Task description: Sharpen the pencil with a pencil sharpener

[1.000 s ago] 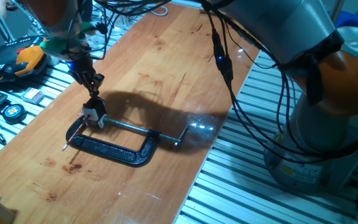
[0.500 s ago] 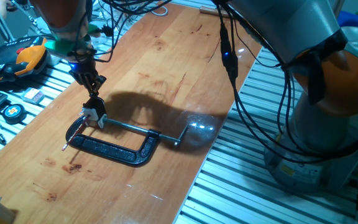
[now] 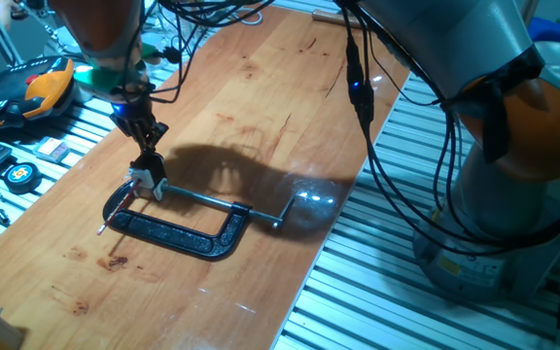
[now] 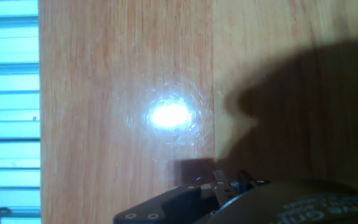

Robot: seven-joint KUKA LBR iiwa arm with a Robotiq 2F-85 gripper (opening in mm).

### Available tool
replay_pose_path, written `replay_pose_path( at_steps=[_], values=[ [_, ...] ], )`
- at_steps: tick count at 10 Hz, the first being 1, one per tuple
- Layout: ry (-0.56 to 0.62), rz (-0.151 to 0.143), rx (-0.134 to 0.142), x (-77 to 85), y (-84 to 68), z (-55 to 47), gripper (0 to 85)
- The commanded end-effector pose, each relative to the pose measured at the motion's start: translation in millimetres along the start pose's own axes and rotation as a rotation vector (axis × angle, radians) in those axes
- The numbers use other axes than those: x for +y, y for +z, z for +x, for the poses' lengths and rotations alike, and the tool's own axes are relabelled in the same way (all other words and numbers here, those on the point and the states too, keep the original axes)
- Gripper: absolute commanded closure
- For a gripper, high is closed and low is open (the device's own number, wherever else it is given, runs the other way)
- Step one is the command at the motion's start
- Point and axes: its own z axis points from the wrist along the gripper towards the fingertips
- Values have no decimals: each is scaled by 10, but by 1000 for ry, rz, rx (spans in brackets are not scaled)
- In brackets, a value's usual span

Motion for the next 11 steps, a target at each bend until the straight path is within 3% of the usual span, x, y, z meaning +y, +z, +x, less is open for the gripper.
replay_pose_path(
  at_steps=[1,3,6,11],
  values=[
    [-2,-1,3,-4,28,-1,850],
    [-4,2,7,-17,57,-8,850],
    [-4,17,35,-45,113,-12,850],
    [-20,32,42,-113,207,-12,850]
  ],
)
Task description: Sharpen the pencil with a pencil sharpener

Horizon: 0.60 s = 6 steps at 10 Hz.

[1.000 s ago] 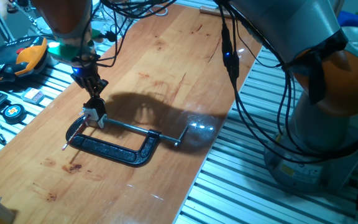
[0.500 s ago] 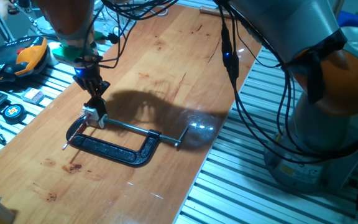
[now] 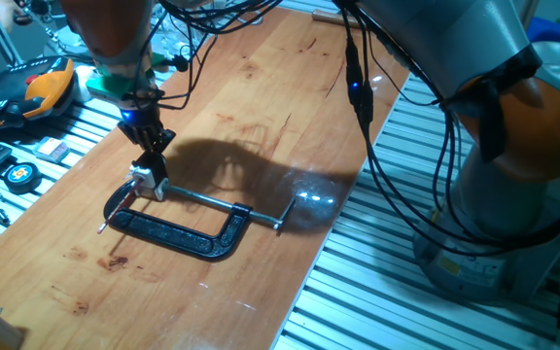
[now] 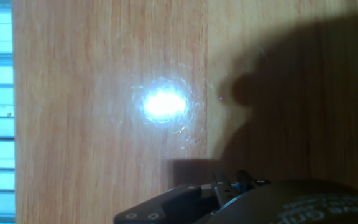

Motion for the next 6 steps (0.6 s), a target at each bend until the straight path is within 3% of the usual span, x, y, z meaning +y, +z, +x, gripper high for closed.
replay_pose_path(
  at_steps=[1,6],
  values=[
    [-1,8,1,-16,18,4,850],
    [12,36,13,-66,57,6,850]
  ],
)
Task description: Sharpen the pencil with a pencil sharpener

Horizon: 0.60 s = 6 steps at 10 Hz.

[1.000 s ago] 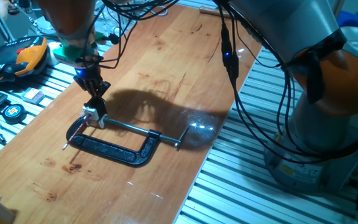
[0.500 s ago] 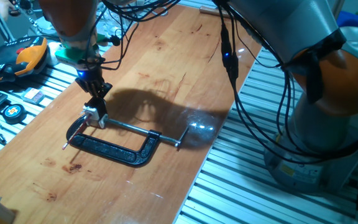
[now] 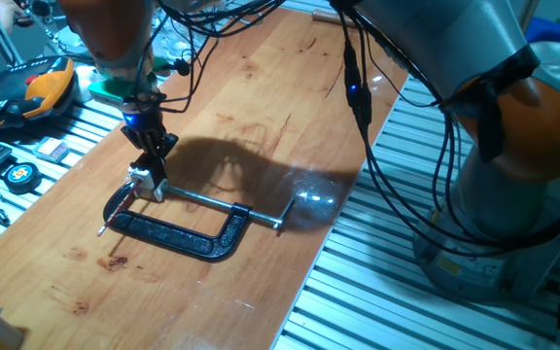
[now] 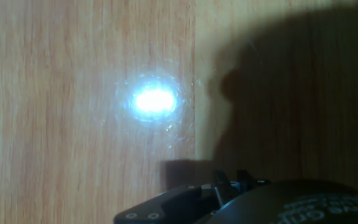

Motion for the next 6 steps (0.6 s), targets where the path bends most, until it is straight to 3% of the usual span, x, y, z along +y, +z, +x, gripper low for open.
replay_pose_path(
  at_steps=[1,3,6],
  values=[
    [0,13,-4,-10,-19,-7,850],
    [-7,48,-6,-29,-53,-15,850],
    [-4,42,0,-46,-22,-20,850]
  ],
)
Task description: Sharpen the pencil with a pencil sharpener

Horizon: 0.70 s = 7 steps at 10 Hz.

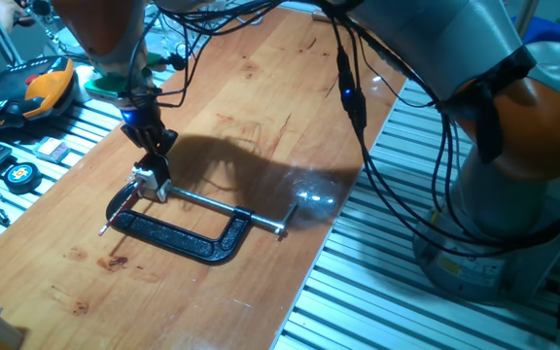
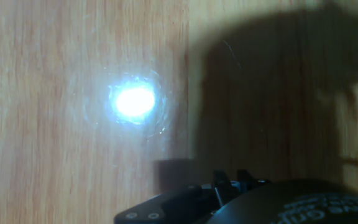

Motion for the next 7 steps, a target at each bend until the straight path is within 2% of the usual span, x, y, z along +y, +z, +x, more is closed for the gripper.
replay_pose_path(
  at_steps=[1,3,7],
  values=[
    [0,-4,2,-13,19,-8,850],
    [-2,-6,15,-43,42,-22,850],
    [-17,-13,11,-76,80,-15,850]
  ],
)
